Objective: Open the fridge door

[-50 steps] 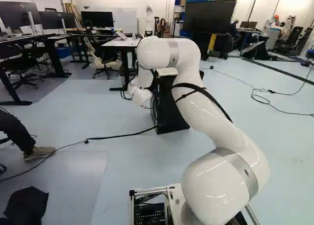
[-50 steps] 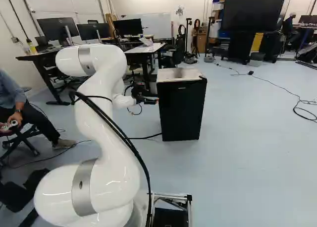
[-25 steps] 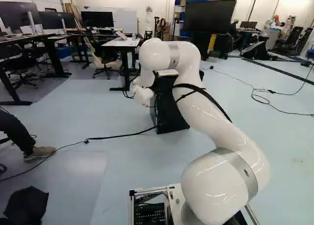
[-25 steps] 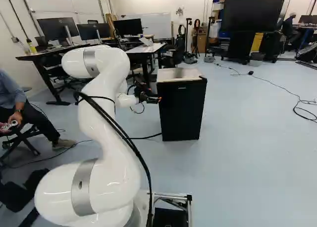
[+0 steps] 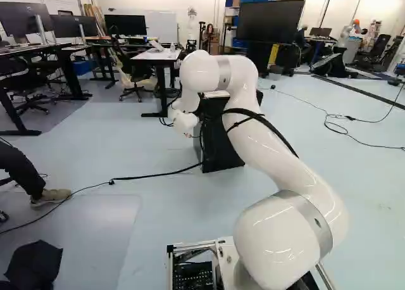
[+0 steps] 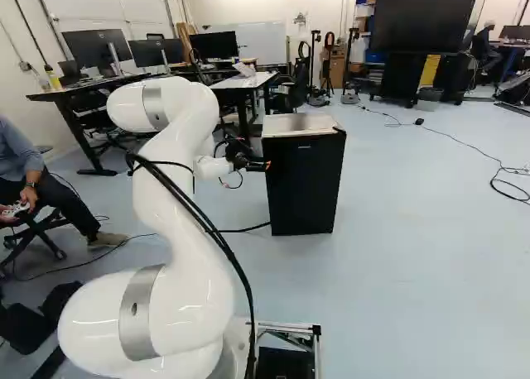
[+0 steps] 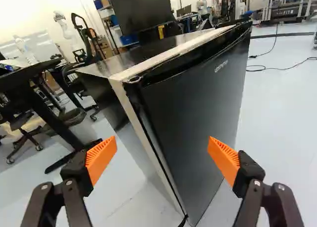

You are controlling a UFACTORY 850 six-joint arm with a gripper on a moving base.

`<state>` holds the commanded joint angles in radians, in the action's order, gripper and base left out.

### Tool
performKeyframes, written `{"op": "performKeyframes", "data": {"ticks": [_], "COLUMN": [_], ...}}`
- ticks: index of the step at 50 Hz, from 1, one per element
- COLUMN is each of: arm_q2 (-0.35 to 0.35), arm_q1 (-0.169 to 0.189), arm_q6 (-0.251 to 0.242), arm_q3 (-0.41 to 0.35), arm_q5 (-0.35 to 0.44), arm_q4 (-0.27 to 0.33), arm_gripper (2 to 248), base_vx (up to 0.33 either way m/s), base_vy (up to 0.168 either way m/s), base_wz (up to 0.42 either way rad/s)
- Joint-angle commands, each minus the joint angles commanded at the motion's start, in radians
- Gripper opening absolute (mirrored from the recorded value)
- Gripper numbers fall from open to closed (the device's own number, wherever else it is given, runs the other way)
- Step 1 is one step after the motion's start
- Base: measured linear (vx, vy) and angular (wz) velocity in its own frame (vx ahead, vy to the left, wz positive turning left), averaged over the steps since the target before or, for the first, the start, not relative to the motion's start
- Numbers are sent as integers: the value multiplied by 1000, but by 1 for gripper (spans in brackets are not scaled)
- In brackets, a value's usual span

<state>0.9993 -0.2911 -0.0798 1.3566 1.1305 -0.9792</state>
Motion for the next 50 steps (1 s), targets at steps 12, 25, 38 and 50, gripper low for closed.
{"op": "performKeyframes", "data": {"ticks": [12,25,38,50], "arm_q2": [0,0,0,9], "arm_q1": [0,0,0,1], "arm_q6": [-14,-31,-84,-87], "arm_q3": [0,0,0,15], "arm_q5": [0,0,0,0], "arm_q4": [0,0,0,0], "arm_gripper": [247,247,247,247], "base_vx": [0,0,0,0], "base_vy": [0,0,0,0], "base_wz": [0,0,0,0]}}
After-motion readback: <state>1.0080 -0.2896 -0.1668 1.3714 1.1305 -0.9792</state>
